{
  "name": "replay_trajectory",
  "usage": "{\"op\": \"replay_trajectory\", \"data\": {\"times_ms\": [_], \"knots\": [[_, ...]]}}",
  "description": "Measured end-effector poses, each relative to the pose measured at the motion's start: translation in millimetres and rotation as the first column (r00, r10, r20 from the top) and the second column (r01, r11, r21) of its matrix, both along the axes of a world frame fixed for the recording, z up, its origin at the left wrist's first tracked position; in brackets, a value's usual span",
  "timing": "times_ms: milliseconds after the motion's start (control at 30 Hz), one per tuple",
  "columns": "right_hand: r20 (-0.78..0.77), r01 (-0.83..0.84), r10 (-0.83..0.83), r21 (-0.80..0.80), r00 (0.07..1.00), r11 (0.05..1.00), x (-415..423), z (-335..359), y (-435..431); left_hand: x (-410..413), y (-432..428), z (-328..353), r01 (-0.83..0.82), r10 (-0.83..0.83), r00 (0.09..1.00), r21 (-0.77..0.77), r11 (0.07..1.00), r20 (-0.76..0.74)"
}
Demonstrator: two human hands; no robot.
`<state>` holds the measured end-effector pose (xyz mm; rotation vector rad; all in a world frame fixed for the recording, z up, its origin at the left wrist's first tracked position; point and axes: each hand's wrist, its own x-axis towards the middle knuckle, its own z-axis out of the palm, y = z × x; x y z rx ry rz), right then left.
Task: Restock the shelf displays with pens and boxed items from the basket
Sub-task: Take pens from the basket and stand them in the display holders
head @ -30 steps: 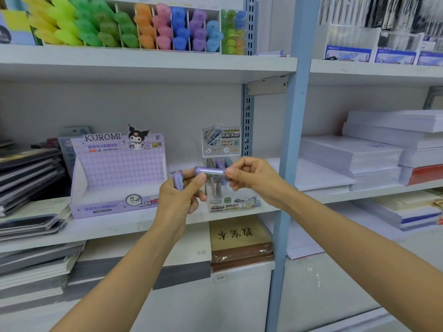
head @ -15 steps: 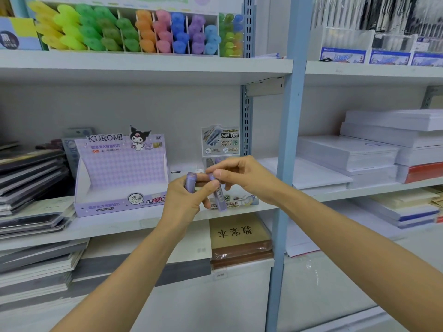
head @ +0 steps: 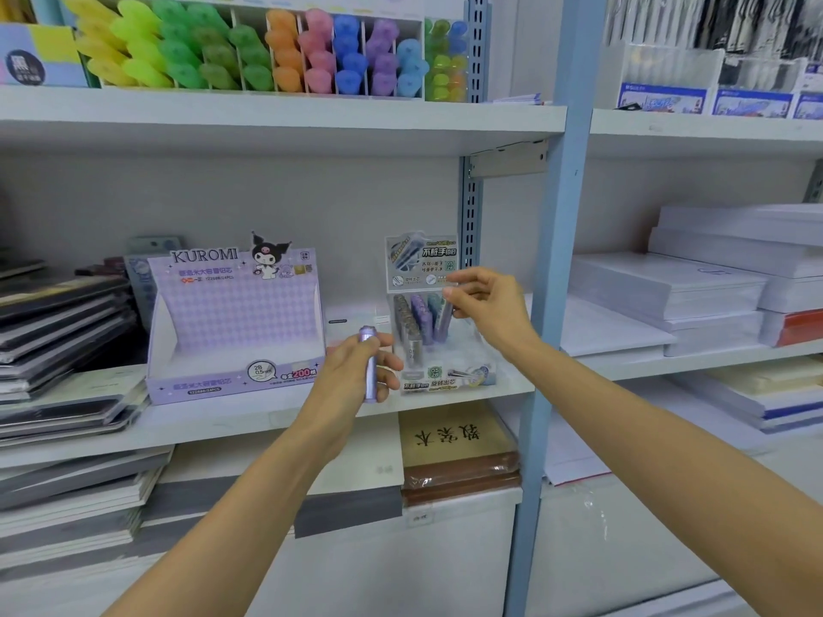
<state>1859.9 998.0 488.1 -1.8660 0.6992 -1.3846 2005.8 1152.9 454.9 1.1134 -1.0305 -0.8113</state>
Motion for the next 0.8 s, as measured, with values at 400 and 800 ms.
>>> {"op": "replay_trajectory", "data": {"times_ms": [400, 800], "knots": [[-0.304, 0.112, -0.164, -0.183, 0.938, 0.977, 16, 1, -11, 6, -2, -10, 0.086, -0.083, 0.995, -0.043, 0.995, 0.061], [-0.397, 0.167, -0.259, -0.252, 0.881, 0.953, 27, -17, -17, 10, -9, -21, 0.114, -0.107, 0.987, -0.059, 0.992, 0.118]]}}
